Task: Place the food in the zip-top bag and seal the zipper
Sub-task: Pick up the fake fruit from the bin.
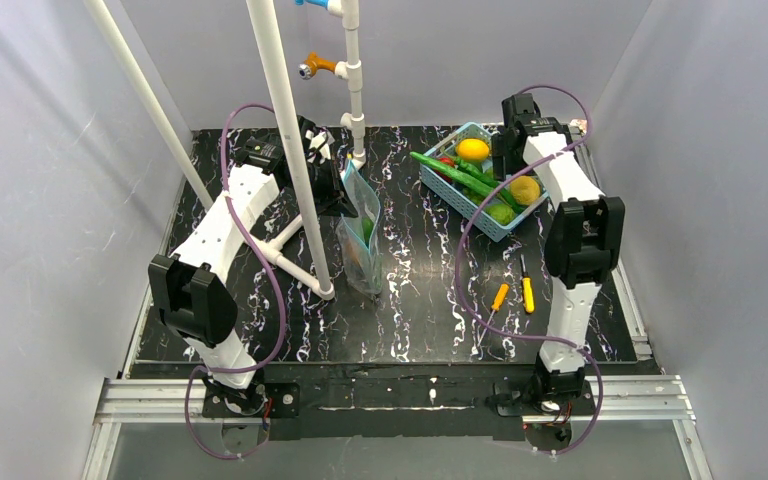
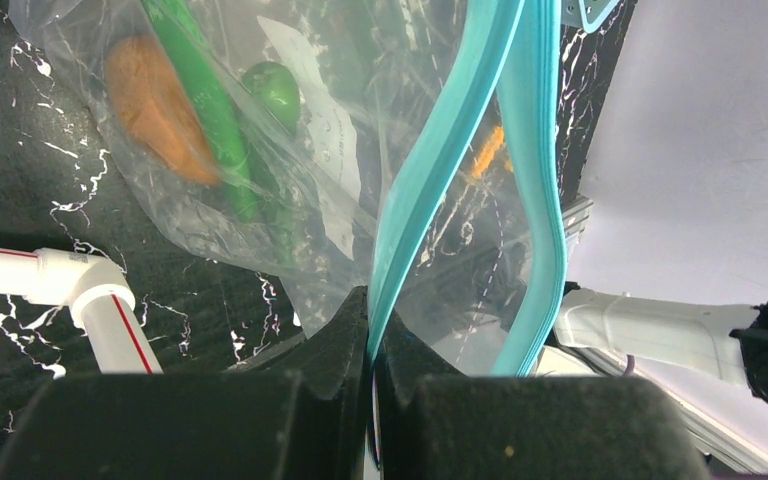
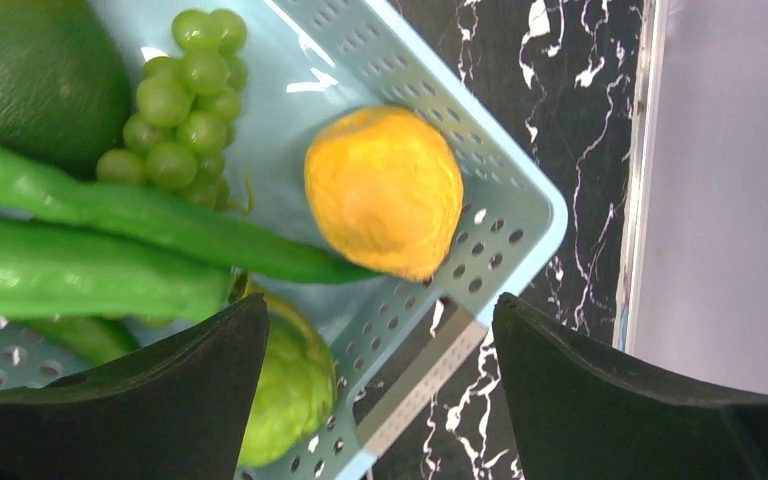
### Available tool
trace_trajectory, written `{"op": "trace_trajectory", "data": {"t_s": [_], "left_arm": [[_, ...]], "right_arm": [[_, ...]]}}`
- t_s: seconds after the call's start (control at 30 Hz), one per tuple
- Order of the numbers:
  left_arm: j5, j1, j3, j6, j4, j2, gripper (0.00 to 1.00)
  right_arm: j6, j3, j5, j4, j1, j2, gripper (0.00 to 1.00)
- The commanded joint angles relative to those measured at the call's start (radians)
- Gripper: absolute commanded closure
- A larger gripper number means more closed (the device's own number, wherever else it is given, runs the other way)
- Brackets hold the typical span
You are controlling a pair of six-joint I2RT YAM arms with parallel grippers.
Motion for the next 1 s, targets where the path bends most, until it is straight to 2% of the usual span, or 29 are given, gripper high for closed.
{"op": "trace_trajectory", "data": {"t_s": [0.0, 0.67, 0.77, 0.97], "left_arm": [[0.023, -0.002, 0.025, 0.015, -0.029, -0.026, 1.00], [0.016, -0.002, 0.041, 0.015, -0.045, -0.008, 1.00], [0.012, -0.002, 0.039, 0.018, -0.050, -0.010, 1.00], [0.010, -0.003, 0.033, 0.013, -0.049, -0.014, 1.00]], "right_arm": [[-0.046, 0.115, 0.031, -0.023, -0.033, 0.075, 0.12], [-0.023, 0.104, -0.041, 0.010, -0.068, 0.220, 0.12], [-0.025, 0.120, -0.085, 0.006, -0.068, 0.215, 0.21], [-0.006, 0.159, -0.111, -0.023, -0.068, 0.170, 0.50]]}}
